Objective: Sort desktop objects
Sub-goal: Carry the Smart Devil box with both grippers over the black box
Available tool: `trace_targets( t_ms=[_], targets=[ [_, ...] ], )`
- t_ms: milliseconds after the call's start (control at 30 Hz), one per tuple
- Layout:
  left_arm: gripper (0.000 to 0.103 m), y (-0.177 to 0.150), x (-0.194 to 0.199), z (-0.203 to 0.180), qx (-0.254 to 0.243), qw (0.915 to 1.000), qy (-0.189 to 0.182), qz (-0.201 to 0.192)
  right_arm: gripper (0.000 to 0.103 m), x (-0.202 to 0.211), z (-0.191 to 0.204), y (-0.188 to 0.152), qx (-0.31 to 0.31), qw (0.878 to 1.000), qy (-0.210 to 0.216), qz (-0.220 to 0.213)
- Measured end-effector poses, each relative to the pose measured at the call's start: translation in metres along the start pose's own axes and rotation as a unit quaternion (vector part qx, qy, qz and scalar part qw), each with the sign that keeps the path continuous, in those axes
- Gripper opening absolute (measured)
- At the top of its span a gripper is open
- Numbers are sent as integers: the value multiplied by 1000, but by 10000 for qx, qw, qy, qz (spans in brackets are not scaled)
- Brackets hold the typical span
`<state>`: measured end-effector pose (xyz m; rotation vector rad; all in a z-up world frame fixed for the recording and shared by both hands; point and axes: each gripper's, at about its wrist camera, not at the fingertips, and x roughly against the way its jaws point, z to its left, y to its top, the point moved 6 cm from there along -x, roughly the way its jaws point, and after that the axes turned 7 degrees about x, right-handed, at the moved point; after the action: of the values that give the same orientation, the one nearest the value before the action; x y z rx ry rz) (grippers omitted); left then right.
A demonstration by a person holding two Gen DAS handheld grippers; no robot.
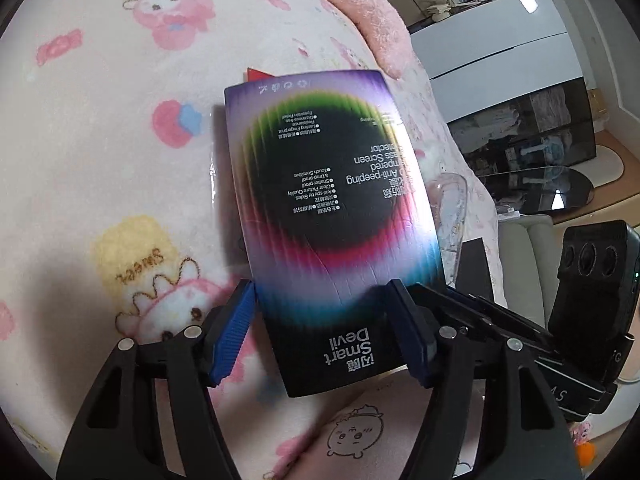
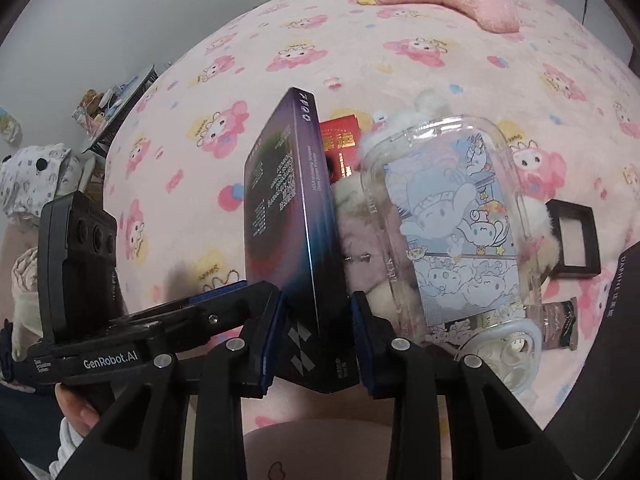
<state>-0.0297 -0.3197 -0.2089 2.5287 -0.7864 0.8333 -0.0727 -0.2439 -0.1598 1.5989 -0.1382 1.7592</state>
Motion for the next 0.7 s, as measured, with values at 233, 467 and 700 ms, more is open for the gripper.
trace_targets(
  t_ms=[233, 467, 700],
  targets=[
    [67, -6, 29, -39, -460, 9985, -265, -137, 28, 58, 7, -1, 237, 9969, -131, -734],
    [67, -18, 32, -110, -971, 9921, -796, -64, 28, 123, -1, -8, 265, 9887, -493, -1390],
    [67, -50, -2, -181, -1439, 9847, -960, 225, 28, 180, -35, -35, 13, 9774, -1054, -1831]
  ],
)
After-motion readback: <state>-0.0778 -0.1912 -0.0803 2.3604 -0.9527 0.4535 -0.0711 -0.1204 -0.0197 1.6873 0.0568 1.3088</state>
